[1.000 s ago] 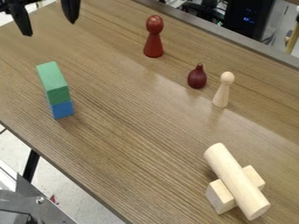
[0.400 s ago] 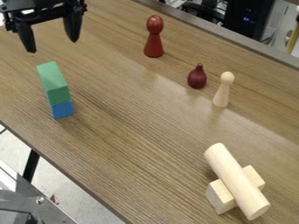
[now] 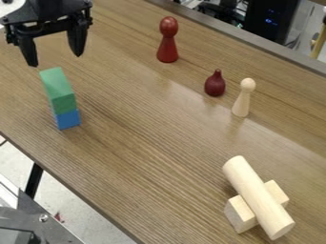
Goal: Put the green block in the middle of the table
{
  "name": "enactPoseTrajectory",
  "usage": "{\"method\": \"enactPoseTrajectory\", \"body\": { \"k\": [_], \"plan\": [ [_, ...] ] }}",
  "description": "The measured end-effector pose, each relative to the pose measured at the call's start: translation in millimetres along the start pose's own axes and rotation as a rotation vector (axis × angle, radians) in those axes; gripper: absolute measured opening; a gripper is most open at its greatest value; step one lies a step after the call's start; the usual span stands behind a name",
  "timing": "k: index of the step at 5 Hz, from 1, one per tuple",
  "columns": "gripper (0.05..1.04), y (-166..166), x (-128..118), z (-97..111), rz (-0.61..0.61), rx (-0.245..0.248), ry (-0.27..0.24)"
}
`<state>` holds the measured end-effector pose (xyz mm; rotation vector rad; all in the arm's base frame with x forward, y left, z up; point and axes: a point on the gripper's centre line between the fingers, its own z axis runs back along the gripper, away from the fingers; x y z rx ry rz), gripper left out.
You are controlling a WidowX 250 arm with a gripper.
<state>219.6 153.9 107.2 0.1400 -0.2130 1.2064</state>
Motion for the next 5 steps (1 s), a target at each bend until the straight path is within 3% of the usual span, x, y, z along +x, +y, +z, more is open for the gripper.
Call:
{"method": "enactPoseTrajectory", "body": {
  "k": [3, 5],
  "plan": [
    [1.0, 16, -11, -13, -0.05, 0.075, 0.006],
    [1.0, 17, -15, -16, -0.037, 0.075, 0.016]
  ]
}}
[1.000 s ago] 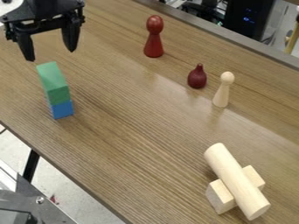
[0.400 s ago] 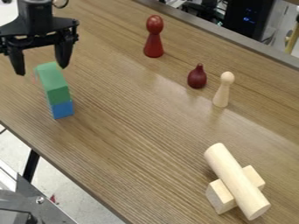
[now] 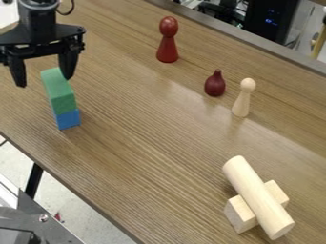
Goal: Put the green block in the middle of the table
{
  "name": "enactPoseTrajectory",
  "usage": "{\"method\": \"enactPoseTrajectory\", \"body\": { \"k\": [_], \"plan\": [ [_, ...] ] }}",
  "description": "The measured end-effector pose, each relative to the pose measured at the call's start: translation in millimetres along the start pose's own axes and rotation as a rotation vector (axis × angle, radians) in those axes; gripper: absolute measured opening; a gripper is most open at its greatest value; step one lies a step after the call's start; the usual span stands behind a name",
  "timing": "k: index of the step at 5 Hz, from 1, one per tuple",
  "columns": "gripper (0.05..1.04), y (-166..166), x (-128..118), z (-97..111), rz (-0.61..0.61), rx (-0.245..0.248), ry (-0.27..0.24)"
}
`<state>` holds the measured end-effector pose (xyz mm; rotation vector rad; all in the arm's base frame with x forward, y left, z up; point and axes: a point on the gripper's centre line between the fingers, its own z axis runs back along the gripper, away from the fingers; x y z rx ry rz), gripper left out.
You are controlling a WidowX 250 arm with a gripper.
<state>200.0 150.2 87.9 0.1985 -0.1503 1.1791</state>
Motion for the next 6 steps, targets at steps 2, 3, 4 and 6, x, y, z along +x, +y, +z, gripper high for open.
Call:
{"method": "enactPoseTrajectory", "body": {
  "k": [2, 3, 4, 6],
  "plan": [
    [1.0, -5, -1, 5, 0.027, -0.029, 0.033],
    [1.0, -5, 1, 1, 0.024, -0.017, 0.03],
    [1.0, -6, 2, -5, 0.028, -0.006, 0.026],
    [1.0, -8, 2, -11, 0.044, 0.0, 0.035]
  ]
}}
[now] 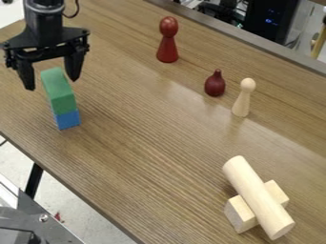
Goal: Put the green block in the middle of the table
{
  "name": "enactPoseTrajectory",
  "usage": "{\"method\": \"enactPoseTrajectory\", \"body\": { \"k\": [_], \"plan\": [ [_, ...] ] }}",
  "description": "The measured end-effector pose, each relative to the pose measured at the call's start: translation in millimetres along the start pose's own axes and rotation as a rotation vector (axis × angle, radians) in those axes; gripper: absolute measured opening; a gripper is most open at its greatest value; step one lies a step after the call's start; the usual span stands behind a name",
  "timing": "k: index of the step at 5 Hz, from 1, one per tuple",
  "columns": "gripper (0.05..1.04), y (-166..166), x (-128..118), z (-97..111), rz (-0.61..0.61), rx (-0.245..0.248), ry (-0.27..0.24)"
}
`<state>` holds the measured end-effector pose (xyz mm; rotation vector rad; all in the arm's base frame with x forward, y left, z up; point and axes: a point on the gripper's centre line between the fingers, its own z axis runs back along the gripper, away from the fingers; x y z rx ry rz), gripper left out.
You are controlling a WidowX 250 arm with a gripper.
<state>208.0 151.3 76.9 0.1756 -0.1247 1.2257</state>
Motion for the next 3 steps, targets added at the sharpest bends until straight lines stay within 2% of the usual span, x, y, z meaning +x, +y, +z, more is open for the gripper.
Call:
{"method": "enactPoseTrajectory", "body": {
  "k": [1, 3],
  "plan": [
    [1.0, -2, -2, -3, 0.012, 0.0, 0.023],
    [1.0, -5, -4, -19, 0.004, 0.032, 0.057]
  ]
}}
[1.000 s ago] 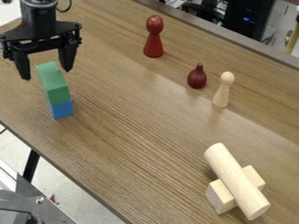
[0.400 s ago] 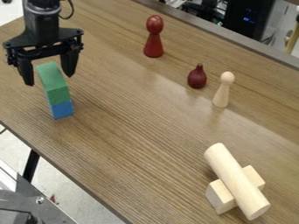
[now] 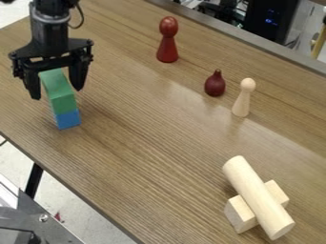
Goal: Put the green block in the middle of the table
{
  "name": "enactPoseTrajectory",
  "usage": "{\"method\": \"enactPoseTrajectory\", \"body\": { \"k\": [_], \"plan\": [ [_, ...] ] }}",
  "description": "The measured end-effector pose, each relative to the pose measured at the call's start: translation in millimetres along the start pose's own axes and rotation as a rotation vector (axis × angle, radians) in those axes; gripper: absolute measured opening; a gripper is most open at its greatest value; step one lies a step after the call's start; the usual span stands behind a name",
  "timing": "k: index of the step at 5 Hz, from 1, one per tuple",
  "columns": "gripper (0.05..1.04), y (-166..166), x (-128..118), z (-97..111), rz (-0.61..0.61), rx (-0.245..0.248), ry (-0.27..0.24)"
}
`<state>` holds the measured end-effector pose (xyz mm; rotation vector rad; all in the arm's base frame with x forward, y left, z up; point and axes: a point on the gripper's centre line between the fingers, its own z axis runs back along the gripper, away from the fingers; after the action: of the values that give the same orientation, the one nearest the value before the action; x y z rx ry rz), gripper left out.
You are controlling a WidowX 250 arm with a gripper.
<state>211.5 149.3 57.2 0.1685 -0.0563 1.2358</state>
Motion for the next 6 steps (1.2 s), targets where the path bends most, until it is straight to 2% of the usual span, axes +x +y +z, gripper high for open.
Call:
{"method": "enactPoseTrajectory", "body": {
  "k": [1, 2, 3, 4, 6],
  "plan": [
    [0.999, -1, 2, -16, 0.0, 0.038, -0.002],
    [0.961, -5, 11, -21, 0.002, 0.055, -0.031],
    [0.735, -2, 14, -25, 0.007, 0.076, -0.051],
    [0.614, -5, 15, -25, 0.019, 0.059, -0.054],
    [0.613, -3, 8, -20, 0.011, 0.039, 0.003]
  ]
}}
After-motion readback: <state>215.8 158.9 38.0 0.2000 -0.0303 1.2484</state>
